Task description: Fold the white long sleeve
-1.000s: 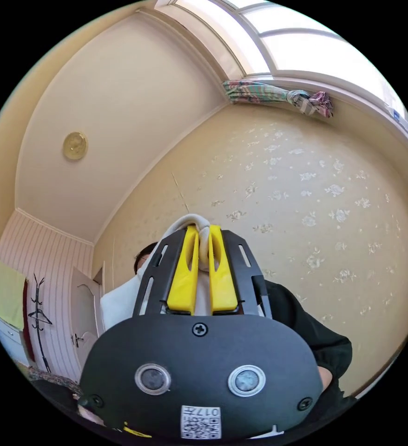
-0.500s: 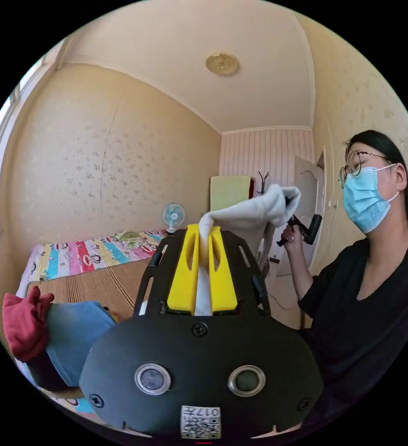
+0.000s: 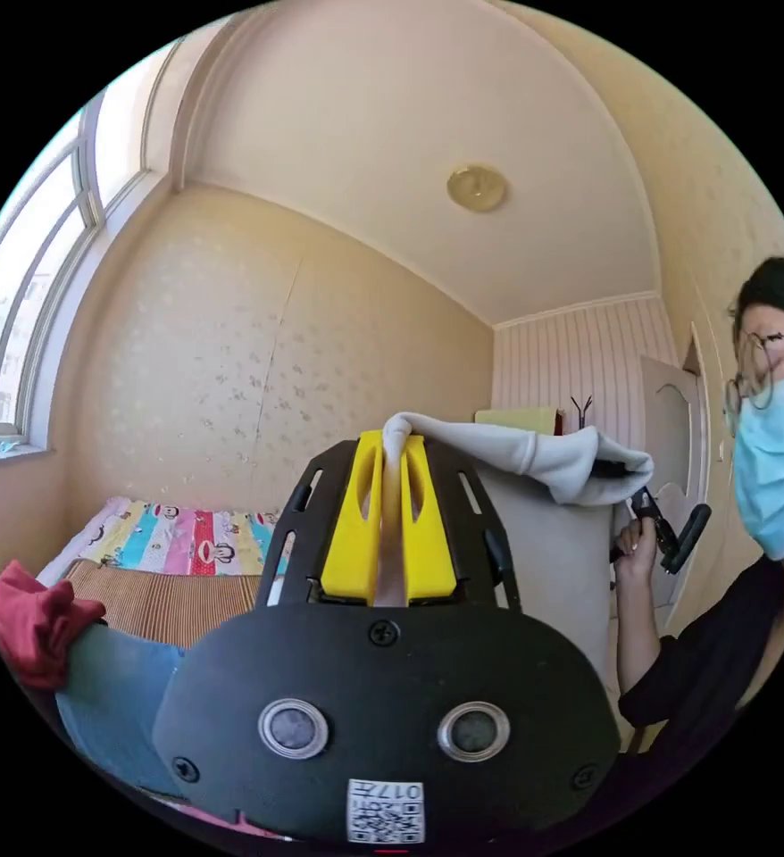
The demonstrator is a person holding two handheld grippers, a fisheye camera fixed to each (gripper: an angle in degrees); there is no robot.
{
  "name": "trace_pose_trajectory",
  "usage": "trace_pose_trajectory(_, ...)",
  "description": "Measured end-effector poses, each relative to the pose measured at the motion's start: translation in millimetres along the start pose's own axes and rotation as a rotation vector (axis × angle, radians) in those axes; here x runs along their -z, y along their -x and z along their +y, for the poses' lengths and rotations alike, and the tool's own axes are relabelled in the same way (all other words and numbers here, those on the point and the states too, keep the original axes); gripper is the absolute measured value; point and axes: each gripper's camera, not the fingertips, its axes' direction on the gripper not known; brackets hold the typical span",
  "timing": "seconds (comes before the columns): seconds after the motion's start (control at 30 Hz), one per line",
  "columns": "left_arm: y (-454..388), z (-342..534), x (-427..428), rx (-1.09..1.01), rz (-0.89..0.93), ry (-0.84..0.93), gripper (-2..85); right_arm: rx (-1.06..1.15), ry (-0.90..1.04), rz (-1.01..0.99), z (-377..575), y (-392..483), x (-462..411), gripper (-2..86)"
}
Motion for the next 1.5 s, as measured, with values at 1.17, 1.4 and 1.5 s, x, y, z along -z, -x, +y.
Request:
trace_pose_trajectory(1.17,69.3,439.5,-213.7,0.353,-0.129,0.621,6.4,0.037,1.301,-0.16,456.1,37.0,-119.0,3.6)
trace_pose_trajectory(1.4,87.4,459.8,-183.7,0.408,-0.059,0.523,5.3,0.073,1.291,-0.122,457.7,42.9,-91.5,4.9)
trace_pose_trajectory(1.5,92.9,465.9,-173.6,0.423,-0.033,0.504,5.1,0.16,1.268,-0.067,459.0,55.4,-73.1,4.8)
